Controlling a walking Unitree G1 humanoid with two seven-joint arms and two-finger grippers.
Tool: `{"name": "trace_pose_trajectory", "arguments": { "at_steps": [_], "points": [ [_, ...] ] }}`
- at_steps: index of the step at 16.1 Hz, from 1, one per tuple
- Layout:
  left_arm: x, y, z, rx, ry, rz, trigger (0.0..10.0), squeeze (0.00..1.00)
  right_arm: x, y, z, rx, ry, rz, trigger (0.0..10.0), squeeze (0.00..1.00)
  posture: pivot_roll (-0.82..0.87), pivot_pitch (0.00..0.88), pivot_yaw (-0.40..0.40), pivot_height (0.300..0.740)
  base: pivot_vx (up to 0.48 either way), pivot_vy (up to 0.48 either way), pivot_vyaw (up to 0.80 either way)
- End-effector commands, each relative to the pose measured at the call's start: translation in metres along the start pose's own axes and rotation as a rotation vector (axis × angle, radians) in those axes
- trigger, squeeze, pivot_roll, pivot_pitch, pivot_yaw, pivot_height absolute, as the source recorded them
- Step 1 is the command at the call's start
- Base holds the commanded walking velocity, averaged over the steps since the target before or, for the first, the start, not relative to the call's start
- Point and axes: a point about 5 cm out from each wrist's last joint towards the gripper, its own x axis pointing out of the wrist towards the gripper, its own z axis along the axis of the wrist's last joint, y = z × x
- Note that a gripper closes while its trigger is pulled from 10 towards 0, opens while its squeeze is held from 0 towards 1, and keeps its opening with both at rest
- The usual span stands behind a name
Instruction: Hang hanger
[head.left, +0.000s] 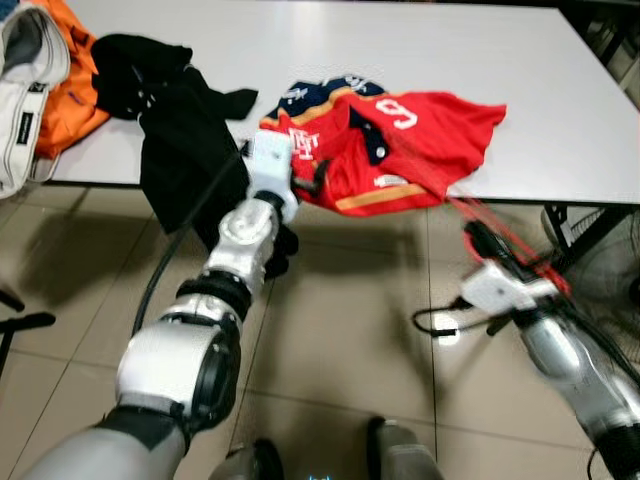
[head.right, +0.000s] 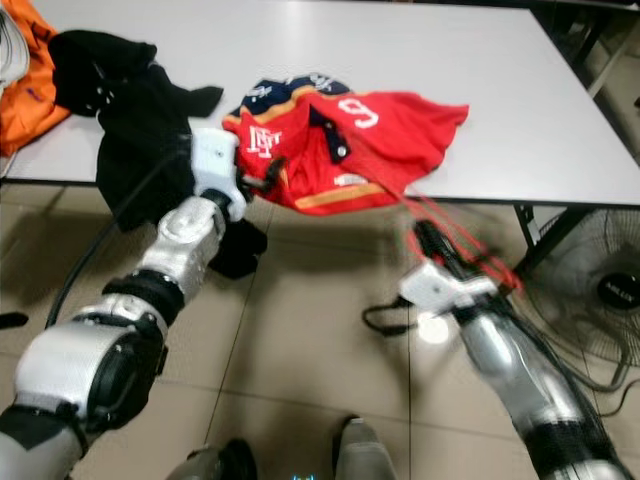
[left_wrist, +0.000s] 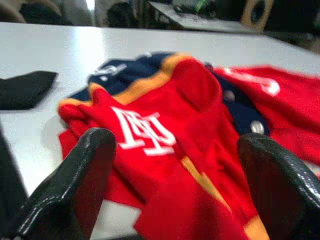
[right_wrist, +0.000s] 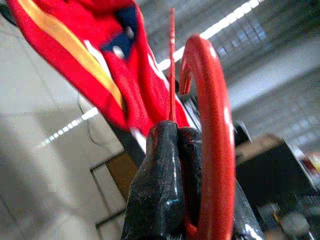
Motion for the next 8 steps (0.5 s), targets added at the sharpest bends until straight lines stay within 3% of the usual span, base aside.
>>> {"name": "trace_pose_trajectory", "arguments": {
  "at_steps": [1, 2, 4, 8],
  "points": [
    [0.005, 0.005, 0.014, -0.064, -0.042, 0.034, 10.0, 0.0, -0.003, -0.002, 0.0, 0.078, 0.04, -0.077, 0.0, 0.0, -0.38, 0.128, 0.075, 0.74, 0.0, 0.0, 0.0],
    [0.006, 0.006, 0.019, -0.075, -0.067, 0.038, 10.0, 0.0, -0.007, 0.002, 0.003, 0.165, 0.055, -0.108, 0.0, 0.0, -0.38, 0.128, 0.078, 0.74, 0.0, 0.0, 0.0],
    [0.006, -0.003, 0.015, 0.007, -0.043, -0.011, 10.0, 0.0, -0.009, 0.008, 0.014, 0.177, 0.009, -0.088, 0.0, 0.0, -0.38, 0.128, 0.076, 0.74, 0.0, 0.0, 0.0],
    [0.006, -0.02, 0.005, 0.059, 0.016, -0.107, 10.0, 0.0, -0.009, 0.011, 0.029, 0.18, -0.026, -0.085, 0.0, 0.0, -0.37, 0.126, 0.075, 0.74, 0.0, 0.0, 0.0]
  ]
}}
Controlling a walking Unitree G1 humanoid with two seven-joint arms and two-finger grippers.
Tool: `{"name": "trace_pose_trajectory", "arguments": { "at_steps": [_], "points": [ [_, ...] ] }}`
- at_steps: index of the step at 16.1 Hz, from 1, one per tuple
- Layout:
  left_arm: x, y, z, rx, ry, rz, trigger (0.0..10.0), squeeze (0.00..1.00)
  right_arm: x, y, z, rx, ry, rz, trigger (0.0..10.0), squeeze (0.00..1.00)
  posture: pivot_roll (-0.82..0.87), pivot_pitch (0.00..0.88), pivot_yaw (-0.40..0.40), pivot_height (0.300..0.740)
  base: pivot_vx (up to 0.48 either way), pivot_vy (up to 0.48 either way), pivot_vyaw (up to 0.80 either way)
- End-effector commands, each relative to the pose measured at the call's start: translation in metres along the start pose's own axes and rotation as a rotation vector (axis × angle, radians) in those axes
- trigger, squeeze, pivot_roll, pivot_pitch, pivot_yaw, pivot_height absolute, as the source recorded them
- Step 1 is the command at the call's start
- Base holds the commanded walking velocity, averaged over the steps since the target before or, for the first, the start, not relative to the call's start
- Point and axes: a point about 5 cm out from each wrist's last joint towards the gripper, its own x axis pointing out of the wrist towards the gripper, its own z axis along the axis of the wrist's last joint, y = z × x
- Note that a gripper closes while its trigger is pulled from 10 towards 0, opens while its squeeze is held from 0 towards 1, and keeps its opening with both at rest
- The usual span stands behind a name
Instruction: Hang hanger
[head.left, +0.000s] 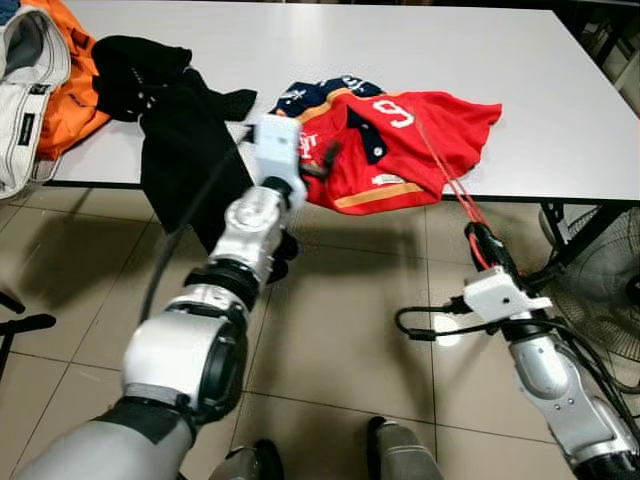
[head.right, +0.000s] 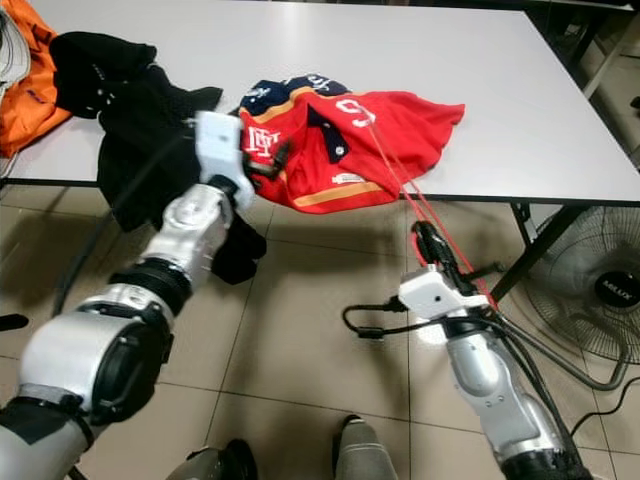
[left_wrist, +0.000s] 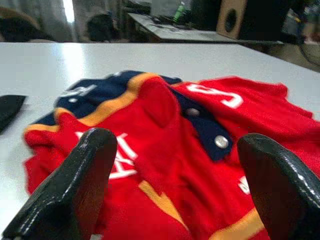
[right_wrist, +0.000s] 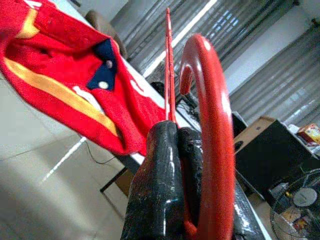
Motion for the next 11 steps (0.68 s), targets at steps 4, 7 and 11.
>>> {"name": "trace_pose_trajectory", "arguments": {
  "at_steps": [4, 7, 11],
  "points": [
    [-0.003, 0.006, 0.002, 0.059, -0.024, -0.028, 10.0, 0.0, -0.01, -0.034, 0.008, 0.285, 0.104, -0.411, 0.0, 0.0, -0.39, 0.117, 0.09, 0.74, 0.0, 0.0, 0.0],
    [-0.024, 0.035, -0.011, 0.016, -0.061, 0.035, 10.0, 0.0, -0.021, -0.055, 0.011, 0.462, 0.16, -0.611, 0.0, 0.0, -0.39, 0.111, 0.109, 0.74, 0.0, 0.0, 0.0],
    [-0.086, 0.039, -0.045, -0.012, -0.138, 0.042, 10.0, 0.0, -0.029, -0.048, 0.025, 0.475, 0.169, -0.53, 0.0, 0.0, -0.33, 0.083, 0.075, 0.74, 0.0, 0.0, 0.0]
  ]
}}
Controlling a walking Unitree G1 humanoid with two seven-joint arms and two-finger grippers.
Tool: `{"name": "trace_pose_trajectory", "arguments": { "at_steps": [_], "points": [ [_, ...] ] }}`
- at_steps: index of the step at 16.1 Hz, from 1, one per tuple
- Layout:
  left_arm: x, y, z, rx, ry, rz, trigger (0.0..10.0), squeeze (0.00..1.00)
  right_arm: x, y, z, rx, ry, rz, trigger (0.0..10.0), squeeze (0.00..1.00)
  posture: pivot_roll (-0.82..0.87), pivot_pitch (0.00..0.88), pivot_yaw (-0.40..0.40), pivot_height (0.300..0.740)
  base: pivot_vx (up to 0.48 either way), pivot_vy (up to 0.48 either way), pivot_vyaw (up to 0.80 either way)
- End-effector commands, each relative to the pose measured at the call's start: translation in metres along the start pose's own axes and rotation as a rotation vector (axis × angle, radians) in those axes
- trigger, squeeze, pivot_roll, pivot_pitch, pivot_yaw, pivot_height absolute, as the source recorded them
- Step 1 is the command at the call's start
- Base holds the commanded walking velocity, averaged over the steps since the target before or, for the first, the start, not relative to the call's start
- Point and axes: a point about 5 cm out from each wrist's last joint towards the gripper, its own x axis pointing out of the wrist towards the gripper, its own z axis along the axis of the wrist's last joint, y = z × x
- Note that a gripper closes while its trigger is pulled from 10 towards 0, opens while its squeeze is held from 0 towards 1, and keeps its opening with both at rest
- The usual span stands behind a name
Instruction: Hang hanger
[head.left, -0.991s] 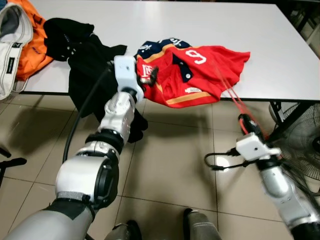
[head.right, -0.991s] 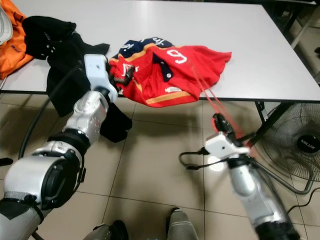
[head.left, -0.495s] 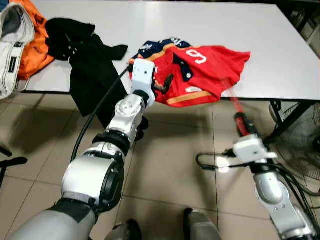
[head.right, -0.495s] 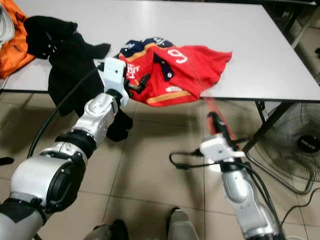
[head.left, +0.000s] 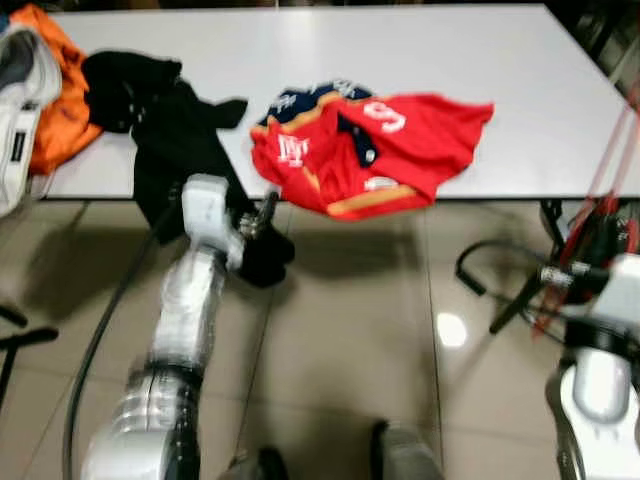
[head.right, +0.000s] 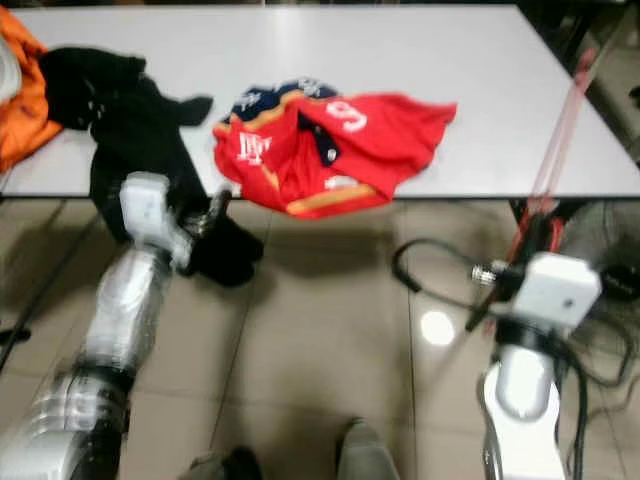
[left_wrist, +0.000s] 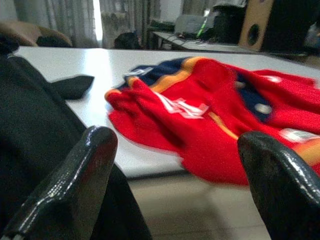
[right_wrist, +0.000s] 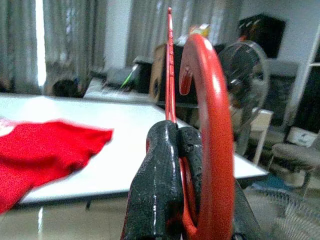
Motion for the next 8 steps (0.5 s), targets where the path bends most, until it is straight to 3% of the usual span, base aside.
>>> {"name": "trace_pose_trajectory", "arguments": {
  "at_steps": [1, 2, 5, 8],
  "points": [
    [0.01, -0.013, 0.018, 0.023, -0.064, -0.064, 10.0, 0.0, 0.0, 0.01, 0.001, 0.005, 0.001, 0.047, 0.0, 0.0, -0.32, 0.081, 0.069, 0.74, 0.465, 0.0, 0.0],
    [0.02, -0.025, 0.023, 0.029, -0.088, -0.081, 10.0, 0.0, 0.005, 0.019, -0.003, -0.001, 0.0, 0.093, 0.0, 0.0, -0.31, 0.078, 0.06, 0.74, 0.465, 0.0, 0.0],
    [0.031, -0.031, 0.031, 0.017, -0.103, -0.088, 10.0, 0.0, 0.015, 0.028, -0.006, 0.005, 0.011, 0.127, 0.0, 0.0, -0.3, 0.078, 0.049, 0.74, 0.472, 0.0, 0.0],
    [0.028, -0.04, 0.039, 0.037, -0.102, -0.151, 10.0, 0.0, 0.018, 0.03, -0.007, -0.001, 0.017, 0.145, 0.0, 0.0, -0.3, 0.088, 0.055, 0.74, 0.48, 0.0, 0.0]
  ]
}}
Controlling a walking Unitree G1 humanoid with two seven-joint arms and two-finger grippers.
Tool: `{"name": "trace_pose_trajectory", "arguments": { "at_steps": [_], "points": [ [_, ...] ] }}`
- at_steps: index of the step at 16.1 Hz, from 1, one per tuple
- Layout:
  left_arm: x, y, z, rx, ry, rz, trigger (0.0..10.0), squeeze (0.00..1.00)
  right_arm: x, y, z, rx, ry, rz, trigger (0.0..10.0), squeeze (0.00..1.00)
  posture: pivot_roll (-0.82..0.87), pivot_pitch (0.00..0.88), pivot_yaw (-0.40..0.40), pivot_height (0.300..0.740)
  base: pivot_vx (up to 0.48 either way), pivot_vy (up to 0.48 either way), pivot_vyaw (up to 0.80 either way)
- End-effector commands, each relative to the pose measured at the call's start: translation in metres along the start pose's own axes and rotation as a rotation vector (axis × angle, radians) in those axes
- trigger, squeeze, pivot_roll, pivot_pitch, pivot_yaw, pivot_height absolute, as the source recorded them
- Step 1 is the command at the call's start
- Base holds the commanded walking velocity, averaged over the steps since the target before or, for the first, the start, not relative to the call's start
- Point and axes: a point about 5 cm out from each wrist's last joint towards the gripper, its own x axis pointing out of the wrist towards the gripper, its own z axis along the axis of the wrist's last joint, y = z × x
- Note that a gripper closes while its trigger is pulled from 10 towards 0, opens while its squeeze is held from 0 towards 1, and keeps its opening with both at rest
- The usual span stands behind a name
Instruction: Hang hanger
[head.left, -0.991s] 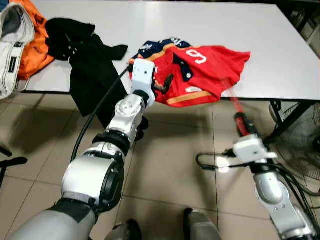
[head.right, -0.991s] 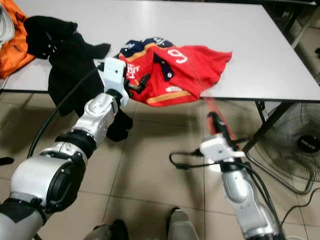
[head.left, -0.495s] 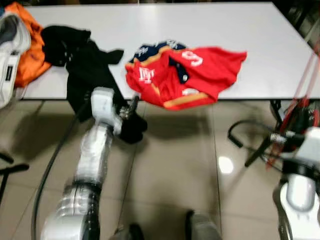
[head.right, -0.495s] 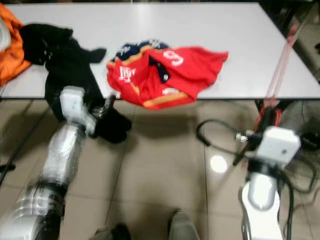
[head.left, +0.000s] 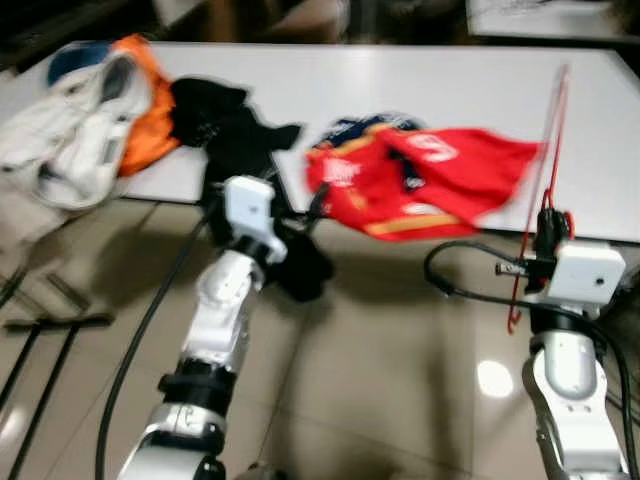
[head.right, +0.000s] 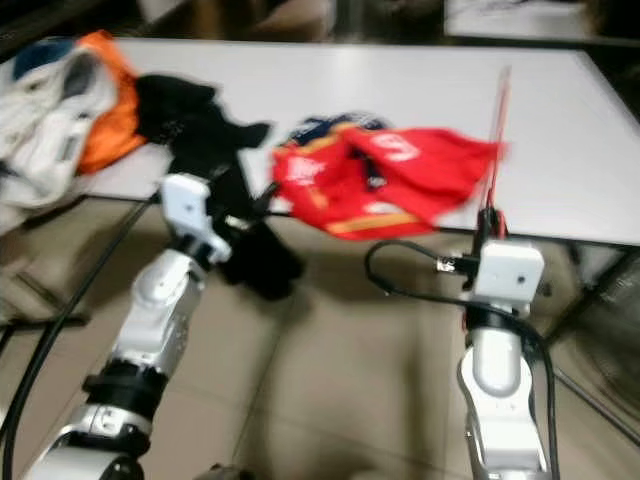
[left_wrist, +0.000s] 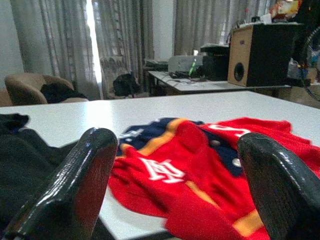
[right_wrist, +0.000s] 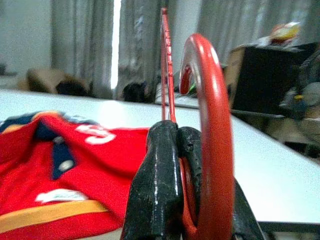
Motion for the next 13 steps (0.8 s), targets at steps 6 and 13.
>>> {"name": "trace_pose_trajectory", "arguments": {
  "at_steps": [6, 13],
  "points": [
    [0.006, -0.003, -0.001, 0.005, 0.055, -0.039, 10.0, 0.0, -0.003, 0.008, 0.0, -0.028, -0.001, 0.038, 0.0, 0.0, -0.32, 0.104, 0.067, 0.74, 0.4, 0.0, -0.31],
    [0.021, 0.004, -0.003, 0.015, 0.116, -0.027, 10.0, 0.0, -0.003, 0.01, 0.007, -0.049, -0.035, 0.05, 0.0, 0.0, -0.34, 0.112, 0.074, 0.74, 0.0, 0.0, -0.45]
  ]
}}
